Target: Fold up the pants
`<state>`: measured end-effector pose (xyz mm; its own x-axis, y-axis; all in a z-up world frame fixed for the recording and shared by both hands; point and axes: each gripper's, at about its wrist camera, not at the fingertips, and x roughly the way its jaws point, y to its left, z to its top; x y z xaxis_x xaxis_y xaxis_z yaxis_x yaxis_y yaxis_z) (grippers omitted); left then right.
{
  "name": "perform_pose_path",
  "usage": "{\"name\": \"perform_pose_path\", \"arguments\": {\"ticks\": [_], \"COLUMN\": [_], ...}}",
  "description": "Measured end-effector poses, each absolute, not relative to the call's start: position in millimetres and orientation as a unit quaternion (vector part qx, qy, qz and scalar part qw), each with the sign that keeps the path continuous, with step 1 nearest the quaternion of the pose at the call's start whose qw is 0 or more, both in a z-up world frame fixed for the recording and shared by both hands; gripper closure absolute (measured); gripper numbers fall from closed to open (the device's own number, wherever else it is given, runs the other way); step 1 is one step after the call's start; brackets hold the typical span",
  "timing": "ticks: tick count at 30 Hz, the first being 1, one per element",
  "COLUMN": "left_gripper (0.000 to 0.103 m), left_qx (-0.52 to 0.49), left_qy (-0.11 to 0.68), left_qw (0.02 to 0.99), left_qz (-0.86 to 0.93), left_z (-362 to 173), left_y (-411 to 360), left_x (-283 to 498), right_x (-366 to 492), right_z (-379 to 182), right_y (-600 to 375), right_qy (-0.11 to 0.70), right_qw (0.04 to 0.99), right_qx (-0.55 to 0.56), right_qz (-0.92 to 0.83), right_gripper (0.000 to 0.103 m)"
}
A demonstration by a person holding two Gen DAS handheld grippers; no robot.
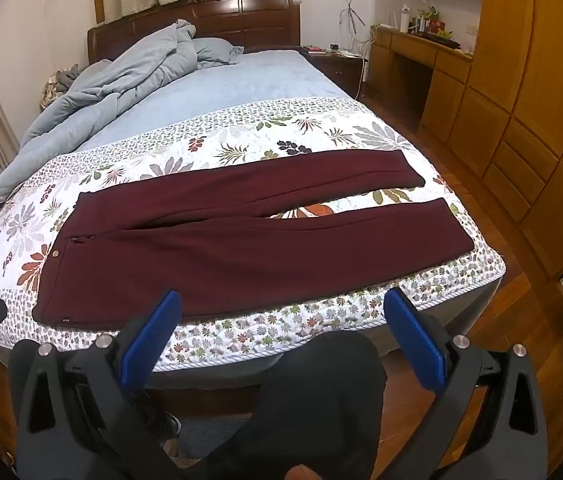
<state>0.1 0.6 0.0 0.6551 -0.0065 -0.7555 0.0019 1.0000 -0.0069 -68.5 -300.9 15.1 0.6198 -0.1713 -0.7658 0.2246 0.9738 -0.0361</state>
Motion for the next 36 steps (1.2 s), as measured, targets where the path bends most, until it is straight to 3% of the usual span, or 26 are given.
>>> {"name": "perform_pose_path", "arguments": {"ticks": [36], "left_gripper": [0.012], "left_qx": [0.008], "left_qy": [0.415], "left_qw": [0.91], "left_qz": [-0.003], "left_z": [0.4], "left_y": [-2.0], "left_x": [2.7], "right_x": [-69.8], "right_z": [16.5], "right_y": [-301.3], "right_qy": [0.421], "right_qw": [0.9], "right_qx": [0.031], "right_qz": [-0.112], "right_gripper": [0.002]}}
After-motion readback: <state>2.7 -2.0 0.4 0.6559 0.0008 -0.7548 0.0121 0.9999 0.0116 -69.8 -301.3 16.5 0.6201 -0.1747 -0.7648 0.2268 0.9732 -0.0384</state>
